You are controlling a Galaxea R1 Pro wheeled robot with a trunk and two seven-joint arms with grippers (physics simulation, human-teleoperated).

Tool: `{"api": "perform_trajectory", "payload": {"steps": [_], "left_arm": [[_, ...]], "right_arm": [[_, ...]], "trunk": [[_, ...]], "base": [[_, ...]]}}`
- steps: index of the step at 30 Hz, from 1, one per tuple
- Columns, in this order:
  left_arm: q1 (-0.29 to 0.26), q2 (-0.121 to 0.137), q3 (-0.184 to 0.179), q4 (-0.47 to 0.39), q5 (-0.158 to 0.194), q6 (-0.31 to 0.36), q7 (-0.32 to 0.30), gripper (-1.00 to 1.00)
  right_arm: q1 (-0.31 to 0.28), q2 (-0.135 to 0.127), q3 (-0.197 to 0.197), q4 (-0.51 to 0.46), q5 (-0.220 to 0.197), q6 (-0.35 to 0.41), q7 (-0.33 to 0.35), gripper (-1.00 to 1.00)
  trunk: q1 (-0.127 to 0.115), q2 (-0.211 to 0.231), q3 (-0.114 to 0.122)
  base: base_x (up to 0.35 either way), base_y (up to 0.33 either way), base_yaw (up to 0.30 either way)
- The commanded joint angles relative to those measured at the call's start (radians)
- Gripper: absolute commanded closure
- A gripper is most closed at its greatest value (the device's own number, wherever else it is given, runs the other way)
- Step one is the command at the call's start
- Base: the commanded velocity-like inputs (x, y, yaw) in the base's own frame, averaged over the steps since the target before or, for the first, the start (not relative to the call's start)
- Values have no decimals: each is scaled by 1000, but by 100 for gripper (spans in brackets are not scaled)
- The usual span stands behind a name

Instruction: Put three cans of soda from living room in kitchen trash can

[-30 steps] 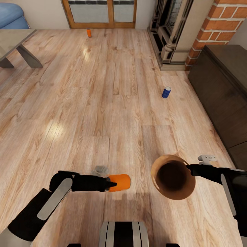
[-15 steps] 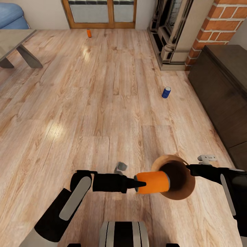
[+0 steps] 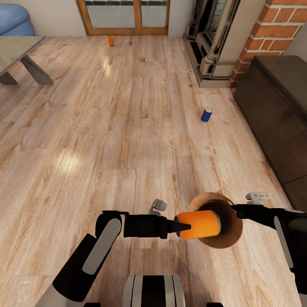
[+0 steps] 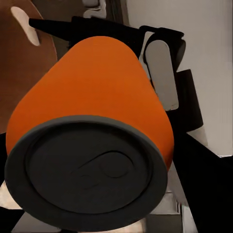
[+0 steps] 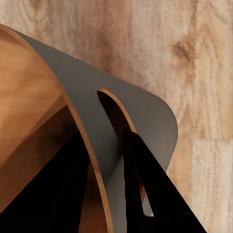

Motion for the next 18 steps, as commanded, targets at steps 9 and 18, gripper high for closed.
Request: {"api": "perform_trajectory", "payload": {"steps": [9, 18], "left_arm": [[6, -5, 23, 2, -7, 1, 15, 100], [6, 2, 76, 8, -3, -6, 13, 100]], "right_arm": [[0, 4, -8, 4, 3, 6, 14, 100], [0, 2, -8, 4, 21, 2, 38, 100]], "trunk": [[0, 1, 0], [0, 1, 0]], "base": [[0, 0, 0], [0, 0, 0]]}}
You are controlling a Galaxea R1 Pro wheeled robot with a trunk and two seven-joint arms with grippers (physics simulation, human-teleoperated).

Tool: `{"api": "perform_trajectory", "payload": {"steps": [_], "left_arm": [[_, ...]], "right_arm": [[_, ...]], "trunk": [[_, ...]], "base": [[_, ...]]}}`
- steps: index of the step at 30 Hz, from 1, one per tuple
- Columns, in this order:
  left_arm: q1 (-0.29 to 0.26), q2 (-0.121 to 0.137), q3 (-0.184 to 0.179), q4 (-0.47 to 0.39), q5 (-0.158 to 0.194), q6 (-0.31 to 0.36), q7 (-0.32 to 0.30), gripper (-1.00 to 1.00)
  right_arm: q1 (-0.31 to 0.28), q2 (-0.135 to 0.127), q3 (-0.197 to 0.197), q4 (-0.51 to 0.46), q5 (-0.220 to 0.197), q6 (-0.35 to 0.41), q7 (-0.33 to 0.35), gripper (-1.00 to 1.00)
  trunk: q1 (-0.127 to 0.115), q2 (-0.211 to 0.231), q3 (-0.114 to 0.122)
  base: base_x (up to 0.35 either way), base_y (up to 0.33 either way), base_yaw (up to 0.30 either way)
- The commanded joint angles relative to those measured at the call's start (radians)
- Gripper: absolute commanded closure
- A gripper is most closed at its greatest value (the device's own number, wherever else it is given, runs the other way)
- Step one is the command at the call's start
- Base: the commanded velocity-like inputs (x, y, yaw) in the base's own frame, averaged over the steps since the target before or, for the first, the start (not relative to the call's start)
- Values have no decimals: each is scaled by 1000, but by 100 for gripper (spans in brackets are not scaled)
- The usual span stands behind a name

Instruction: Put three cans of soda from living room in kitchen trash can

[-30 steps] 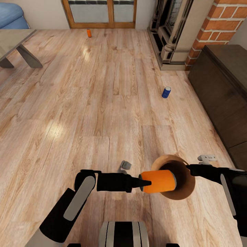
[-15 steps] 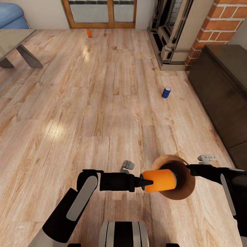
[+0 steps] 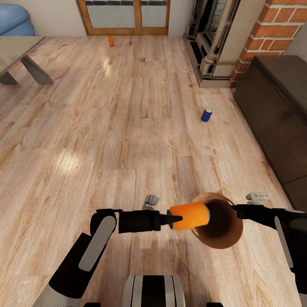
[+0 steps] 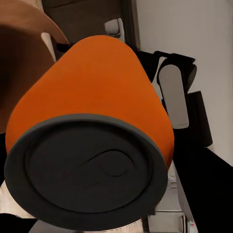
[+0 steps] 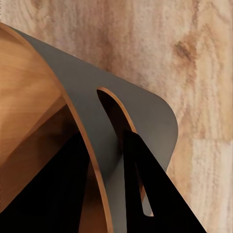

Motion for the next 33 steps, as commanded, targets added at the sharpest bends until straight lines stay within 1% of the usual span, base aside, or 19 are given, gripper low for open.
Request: {"api": "perform_trajectory", "payload": {"steps": [1, 4, 7, 9, 10, 11, 12, 13, 14, 15, 18, 25, 33], "left_arm": [[0, -1, 6, 0, 1, 0, 0, 100], [0, -7, 23, 0, -6, -1, 2, 100], [0, -23, 41, 1, -16, -3, 15, 100], [0, -34, 43, 1, -23, -3, 26, 100], [0, -89, 41, 4, -28, -2, 111, 100], [0, -117, 25, 6, -28, -2, 194, 100], [0, -129, 8, 7, -25, -2, 245, 100], [0, -130, -35, 7, -9, -3, 317, 100], [0, -130, -55, 7, 0, -4, 348, 100], [0, -130, -69, 8, 7, -4, 368, 100], [0, -130, -87, 8, 16, -5, 395, 100], [-1, -130, -93, 14, 21, -5, 404, 100], [-1, -130, -95, 33, 18, -5, 406, 100]], "right_arm": [[1, 0, 0, 1, -7, 7, 6, 100], [1, 0, 0, 1, -1, 4, 9, 100], [1, 0, 0, 1, -1, 4, 9, 100], [1, 0, 0, 1, -1, 4, 9, 100], [1, 1, 0, 1, -37, 15, 9, 100], [1, 0, 0, 1, -37, 15, 9, 100], [1, 1, 0, 1, -37, 15, 9, 100], [1, 1, 1, 1, -37, 15, 9, 100], [1, 1, 2, 1, -37, 15, 9, 100], [1, 1, 2, 1, -37, 15, 9, 100], [1, 1, 1, 1, -37, 15, 9, 100], [-2, -4, -2, 1, -38, 16, 10, 100], [-56, -1, 0, 1, -41, 19, 17, 100]], "trunk": [[0, 0, 0], [0, 0, 0], [0, 0, 0], [0, 0, 0], [0, 0, 0], [0, 0, 0], [0, 0, 0], [0, 0, 0], [0, 0, 0], [0, 0, 0], [0, 0, 0], [0, 0, 0], [0, 0, 0]], "base": [[0, 0, 0], [0, 0, 0], [0, 0, 0], [0, 0, 0], [0, 0, 0], [0, 0, 0], [0, 0, 0], [0, 0, 0], [0, 0, 0], [0, 0, 0], [0, 0, 0], [0, 0, 0], [0, 0, 0]]}}
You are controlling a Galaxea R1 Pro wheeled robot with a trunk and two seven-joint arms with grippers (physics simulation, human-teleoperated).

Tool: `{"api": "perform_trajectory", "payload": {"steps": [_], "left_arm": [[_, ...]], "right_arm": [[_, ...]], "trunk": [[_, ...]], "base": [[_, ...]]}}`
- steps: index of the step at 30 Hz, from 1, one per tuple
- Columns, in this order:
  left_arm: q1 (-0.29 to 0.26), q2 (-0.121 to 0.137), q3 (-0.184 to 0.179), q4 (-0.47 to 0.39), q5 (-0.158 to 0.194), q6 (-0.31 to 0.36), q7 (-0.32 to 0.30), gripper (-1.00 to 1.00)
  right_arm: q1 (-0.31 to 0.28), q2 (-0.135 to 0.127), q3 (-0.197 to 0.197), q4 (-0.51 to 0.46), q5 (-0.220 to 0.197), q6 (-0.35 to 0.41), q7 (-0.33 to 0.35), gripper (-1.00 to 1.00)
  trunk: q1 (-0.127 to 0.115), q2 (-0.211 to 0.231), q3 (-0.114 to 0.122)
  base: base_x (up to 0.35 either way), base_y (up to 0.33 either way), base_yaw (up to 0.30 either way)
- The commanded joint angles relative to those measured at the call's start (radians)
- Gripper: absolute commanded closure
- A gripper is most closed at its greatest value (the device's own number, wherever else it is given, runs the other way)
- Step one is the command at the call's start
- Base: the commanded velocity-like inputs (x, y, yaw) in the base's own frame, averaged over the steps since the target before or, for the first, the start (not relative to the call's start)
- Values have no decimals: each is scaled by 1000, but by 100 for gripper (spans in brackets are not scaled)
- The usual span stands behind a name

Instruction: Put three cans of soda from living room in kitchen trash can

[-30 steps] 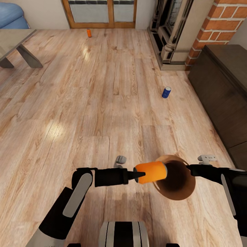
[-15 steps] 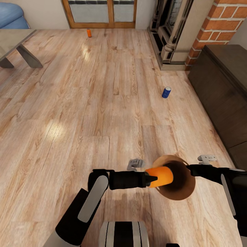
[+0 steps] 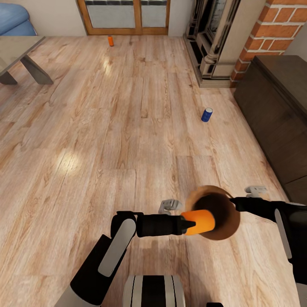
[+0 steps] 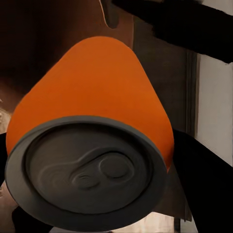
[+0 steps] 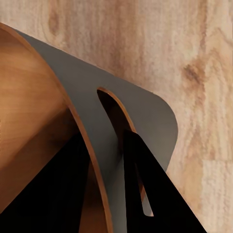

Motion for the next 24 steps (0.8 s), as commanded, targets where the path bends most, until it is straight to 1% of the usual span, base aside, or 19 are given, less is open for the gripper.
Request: {"api": "perform_trajectory", "payload": {"steps": [1, 4, 5, 6, 7, 9, 10, 15, 17, 19, 22, 24], "left_arm": [[0, 0, 0, 1, 1, 0, 0, 100], [0, 0, 0, 3, -8, -2, 1, 100], [0, 0, 0, 3, -10, -3, 1, 100], [0, 0, 0, 3, -11, -5, 1, 100], [0, 0, 0, 2, -13, -13, 1, 100], [-1, 0, -1, 1, -15, -23, 1, 100], [-1, 0, -1, 0, -17, -25, 1, 100], [-8, 0, -1, 0, -36, -28, 3, 100], [-10, 0, 0, 3, -43, -32, 17, 100], [-11, 0, 0, 5, -46, -44, 62, 100], [-11, 0, 0, 6, -42, -58, 137, 100], [-12, 0, 0, 7, -45, -61, 155, 100]], "right_arm": [[-1, 0, 0, 0, -13, 4, 0, 100], [-3, 4, 3, 0, -13, 4, 0, 100], [-3, 15, 5, 0, -13, 4, 0, 100], [-3, 32, 6, 0, -13, 3, 0, 100], [-3, 64, 7, 0, -13, 1, -1, 100], [-3, 105, 9, 0, -13, 0, -2, 100], [-3, 111, 10, 0, -13, 0, -2, 100], [-3, 118, 11, 0, -11, 0, -1, 100], [-3, 119, 11, 0, -11, -1, 0, 100], [-3, 120, 15, 0, -11, -1, 0, 100], [-3, 121, 49, 0, -9, -1, 0, 100], [-3, 121, 59, 0, -9, -1, 0, 100]], "trunk": [[0, 0, 0], [0, 0, 0], [0, 0, 0], [0, 0, 0], [0, 0, 0], [0, 0, 0], [0, 0, 0], [0, 0, 0], [0, 0, 0], [0, 0, 0], [0, 0, 0], [0, 0, 0]], "base": [[0, 0, 0], [0, 0, 0], [0, 0, 0], [0, 0, 0], [0, 0, 0], [0, 0, 0], [0, 0, 0], [0, 0, 0], [0, 0, 0], [0, 0, 0], [0, 0, 0], [0, 0, 0]]}}
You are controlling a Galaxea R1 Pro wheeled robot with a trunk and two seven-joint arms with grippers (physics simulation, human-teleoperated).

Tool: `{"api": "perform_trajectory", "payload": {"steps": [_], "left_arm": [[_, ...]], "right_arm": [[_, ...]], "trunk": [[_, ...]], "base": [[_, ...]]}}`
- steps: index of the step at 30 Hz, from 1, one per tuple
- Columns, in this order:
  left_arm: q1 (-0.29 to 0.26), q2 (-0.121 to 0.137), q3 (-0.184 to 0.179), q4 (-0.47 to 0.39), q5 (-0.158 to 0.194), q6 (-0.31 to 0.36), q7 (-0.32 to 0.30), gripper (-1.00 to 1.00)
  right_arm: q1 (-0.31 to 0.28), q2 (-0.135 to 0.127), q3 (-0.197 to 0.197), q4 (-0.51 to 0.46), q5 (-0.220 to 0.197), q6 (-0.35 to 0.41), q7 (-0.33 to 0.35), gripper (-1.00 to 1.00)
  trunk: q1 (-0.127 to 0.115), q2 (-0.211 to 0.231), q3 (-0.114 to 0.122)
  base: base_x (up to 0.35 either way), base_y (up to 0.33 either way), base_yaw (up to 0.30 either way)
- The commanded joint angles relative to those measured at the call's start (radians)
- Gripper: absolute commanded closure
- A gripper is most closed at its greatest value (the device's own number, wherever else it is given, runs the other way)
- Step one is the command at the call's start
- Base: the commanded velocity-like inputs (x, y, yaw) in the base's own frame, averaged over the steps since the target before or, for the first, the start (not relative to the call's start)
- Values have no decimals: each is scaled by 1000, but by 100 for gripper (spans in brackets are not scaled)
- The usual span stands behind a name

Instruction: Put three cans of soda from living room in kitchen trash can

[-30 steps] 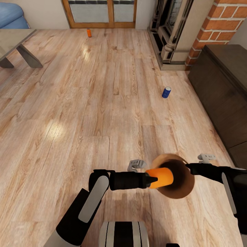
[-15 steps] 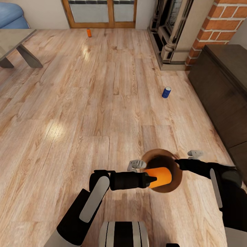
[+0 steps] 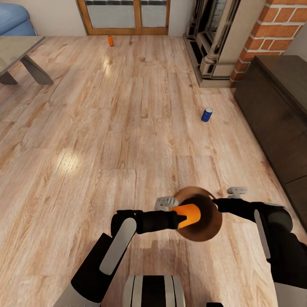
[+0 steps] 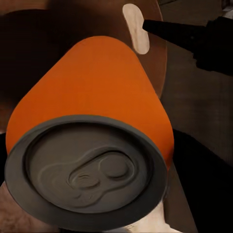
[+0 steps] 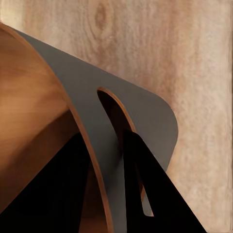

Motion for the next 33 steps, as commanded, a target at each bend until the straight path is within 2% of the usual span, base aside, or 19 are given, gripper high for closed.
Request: {"api": "perform_trajectory", "payload": {"steps": [1, 5, 7, 9, 10, 12, 14, 23, 26, 27, 32, 33], "left_arm": [[0, 0, 0, 1, 1, -2, 7, 100], [0, 0, 0, 3, -1, -25, 35, 100], [-6, 0, -4, 20, 1, -62, 79, 100], [-31, 0, -24, 46, 7, -82, 98, 100], [-54, 0, -55, 71, 12, -101, 106, 100], [-66, 0, -82, 95, 14, -126, 111, 100], [-69, 0, -88, 107, 14, -137, 112, 100], [-76, 0, -97, 151, 15, -190, 116, 100], [-139, 0, -97, 230, 23, -229, 116, 100], [-154, 0, -97, 248, 40, -235, 116, 100], [-163, 0, -97, 261, 60, -254, 116, 100], [-164, 0, -97, 261, 61, -256, 116, -100]], "right_arm": [[0, 0, 5, 0, -35, 11, 2, 100], [0, 0, 10, 0, -34, 11, 2, 100], [0, 0, 11, 0, -34, 11, 2, 100], [0, 0, 11, 0, -34, 11, 2, 100], [0, -1, 11, 0, -34, 11, 2, 100], [-1, -2, 11, 0, -34, 11, 2, 100], [-1, -2, 11, 0, -34, 11, 2, 100], [-1, -4, 13, 0, -34, 11, 2, 100], [0, -5, 13, 0, -34, 11, 2, 100], [0, -6, 13, 0, -34, 11, 2, 100], [0, -5, 13, 0, -34, 11, 2, 100], [0, -5, 13, 0, -34, 11, 2, 100]], "trunk": [[0, 0, 0], [0, 0, 0], [0, 0, 0], [0, 0, 0], [0, 0, 0], [0, 0, 0], [0, 0, 0], [0, 0, 0], [0, 0, 0], [0, 0, 0], [0, 0, 0], [0, 0, 0]], "base": [[0, 0, 0], [0, 0, 0], [0, 0, 0], [0, 0, 0], [0, 0, 0], [0, 0, 0], [0, 0, 0], [0, 0, 0], [0, 0, 0], [0, 0, 0], [0, 0, 0], [0, 0, 0]]}}
